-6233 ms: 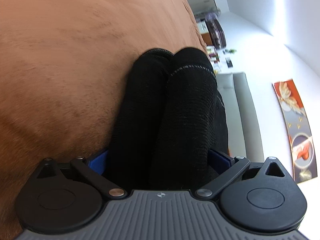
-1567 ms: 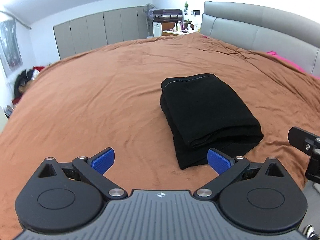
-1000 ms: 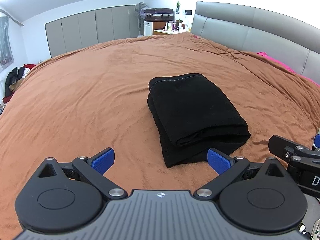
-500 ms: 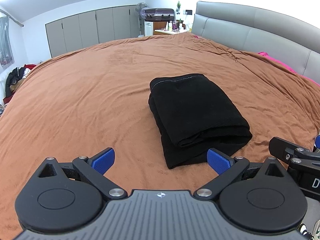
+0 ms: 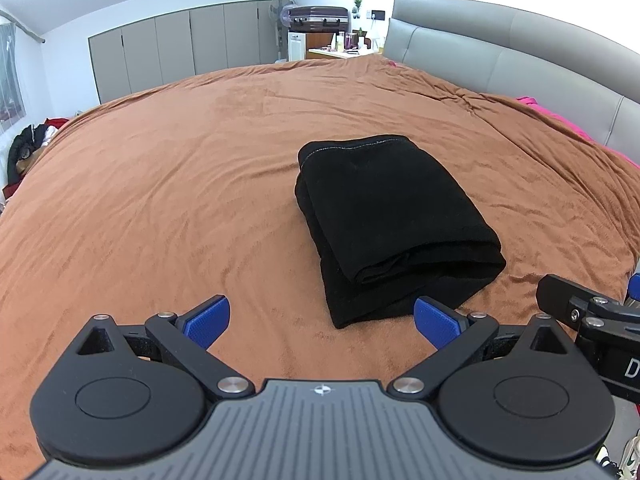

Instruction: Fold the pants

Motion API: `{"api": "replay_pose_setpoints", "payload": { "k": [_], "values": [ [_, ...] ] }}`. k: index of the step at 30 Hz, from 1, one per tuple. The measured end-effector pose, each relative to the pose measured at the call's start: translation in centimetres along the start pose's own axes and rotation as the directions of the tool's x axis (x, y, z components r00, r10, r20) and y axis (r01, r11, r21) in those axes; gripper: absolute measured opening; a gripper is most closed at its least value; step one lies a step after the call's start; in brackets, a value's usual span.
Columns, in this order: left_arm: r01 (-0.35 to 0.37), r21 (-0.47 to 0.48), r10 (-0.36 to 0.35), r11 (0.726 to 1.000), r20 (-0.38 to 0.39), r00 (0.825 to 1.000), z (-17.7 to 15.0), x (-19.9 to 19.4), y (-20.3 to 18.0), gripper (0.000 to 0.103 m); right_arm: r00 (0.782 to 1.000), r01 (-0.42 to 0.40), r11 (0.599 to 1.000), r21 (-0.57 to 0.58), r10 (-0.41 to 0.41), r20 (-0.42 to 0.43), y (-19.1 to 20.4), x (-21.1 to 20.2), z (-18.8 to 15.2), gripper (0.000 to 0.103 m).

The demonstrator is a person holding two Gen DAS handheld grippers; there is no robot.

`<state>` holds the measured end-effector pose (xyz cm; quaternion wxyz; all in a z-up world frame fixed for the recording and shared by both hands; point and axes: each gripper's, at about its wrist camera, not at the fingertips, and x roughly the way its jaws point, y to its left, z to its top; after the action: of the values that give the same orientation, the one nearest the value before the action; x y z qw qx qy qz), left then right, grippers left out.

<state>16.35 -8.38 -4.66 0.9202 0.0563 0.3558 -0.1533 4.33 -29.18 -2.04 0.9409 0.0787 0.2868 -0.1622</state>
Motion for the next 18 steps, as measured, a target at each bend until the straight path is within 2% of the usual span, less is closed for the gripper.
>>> {"api": "replay_pose_setpoints", "payload": {
  "k": [18],
  "values": [
    [0.001, -0.002, -0.001, 1.0, -0.016, 1.0, -0.16, 0.47, 0.17, 0.103, 1.0, 0.0, 1.0, 0.01, 0.0, -0.026, -0.01, 0.74, -0.21, 0.098]
  ]
}}
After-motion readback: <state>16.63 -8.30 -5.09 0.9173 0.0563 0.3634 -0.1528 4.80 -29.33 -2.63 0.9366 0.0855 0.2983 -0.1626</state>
